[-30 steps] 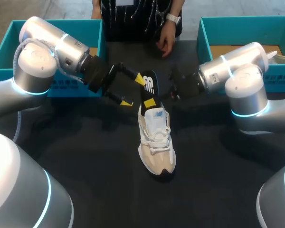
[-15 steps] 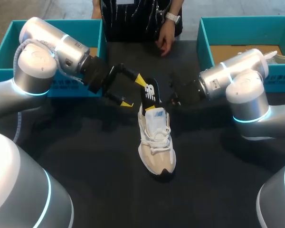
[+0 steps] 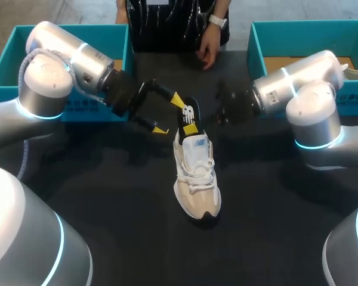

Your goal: Take the shoe out of the shoebox, open the shoe tongue, remove and reinsert the insole, then place the shoe into the shoebox

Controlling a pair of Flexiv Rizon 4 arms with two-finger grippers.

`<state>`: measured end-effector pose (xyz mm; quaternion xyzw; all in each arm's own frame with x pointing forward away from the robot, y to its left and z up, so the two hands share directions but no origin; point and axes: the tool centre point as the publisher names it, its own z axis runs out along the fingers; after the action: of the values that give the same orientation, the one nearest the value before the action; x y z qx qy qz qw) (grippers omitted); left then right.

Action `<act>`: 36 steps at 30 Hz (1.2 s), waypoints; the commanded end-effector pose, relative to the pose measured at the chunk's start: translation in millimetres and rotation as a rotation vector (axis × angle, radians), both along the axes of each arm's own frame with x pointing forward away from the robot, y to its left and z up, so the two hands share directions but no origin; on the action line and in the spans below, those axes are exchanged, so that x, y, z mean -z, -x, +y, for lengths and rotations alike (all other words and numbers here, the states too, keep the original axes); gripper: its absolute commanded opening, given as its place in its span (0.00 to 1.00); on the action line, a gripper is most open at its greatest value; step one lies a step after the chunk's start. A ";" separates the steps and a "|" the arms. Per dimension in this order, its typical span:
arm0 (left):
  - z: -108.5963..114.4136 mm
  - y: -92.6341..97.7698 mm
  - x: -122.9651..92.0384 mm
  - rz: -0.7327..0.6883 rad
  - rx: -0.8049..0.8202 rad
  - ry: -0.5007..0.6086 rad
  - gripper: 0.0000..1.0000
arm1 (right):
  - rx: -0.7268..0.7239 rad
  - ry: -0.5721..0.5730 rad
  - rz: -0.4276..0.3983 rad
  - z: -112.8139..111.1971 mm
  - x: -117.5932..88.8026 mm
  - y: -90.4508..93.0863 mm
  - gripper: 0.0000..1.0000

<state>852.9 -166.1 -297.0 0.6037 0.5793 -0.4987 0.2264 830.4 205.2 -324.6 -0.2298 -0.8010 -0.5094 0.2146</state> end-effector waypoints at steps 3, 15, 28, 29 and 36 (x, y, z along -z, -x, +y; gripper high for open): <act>-1.2 -1.0 1.0 -0.001 -0.001 0.000 1.00 | -0.034 0.004 0.012 4.4 1.4 -8.5 0.07; -0.1 -2.1 1.1 0.002 -0.010 -0.005 1.00 | -0.057 -0.001 0.085 4.5 17.3 5.7 0.00; 2.5 -4.4 0.0 0.002 -0.012 -0.009 1.00 | -0.064 0.003 0.135 4.3 23.1 22.7 0.00; 2.9 -4.3 0.0 0.001 -0.013 -0.010 1.00 | -0.062 0.003 0.131 4.4 23.3 22.7 0.12; 3.0 -3.4 -0.9 -0.002 -0.010 -0.008 1.00 | -0.040 0.017 0.069 1.2 9.3 10.0 0.43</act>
<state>857.6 -163.5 -297.2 0.6016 0.5841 -0.4959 0.2259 820.9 208.0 -342.2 -0.2316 -0.7992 -0.4924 0.2554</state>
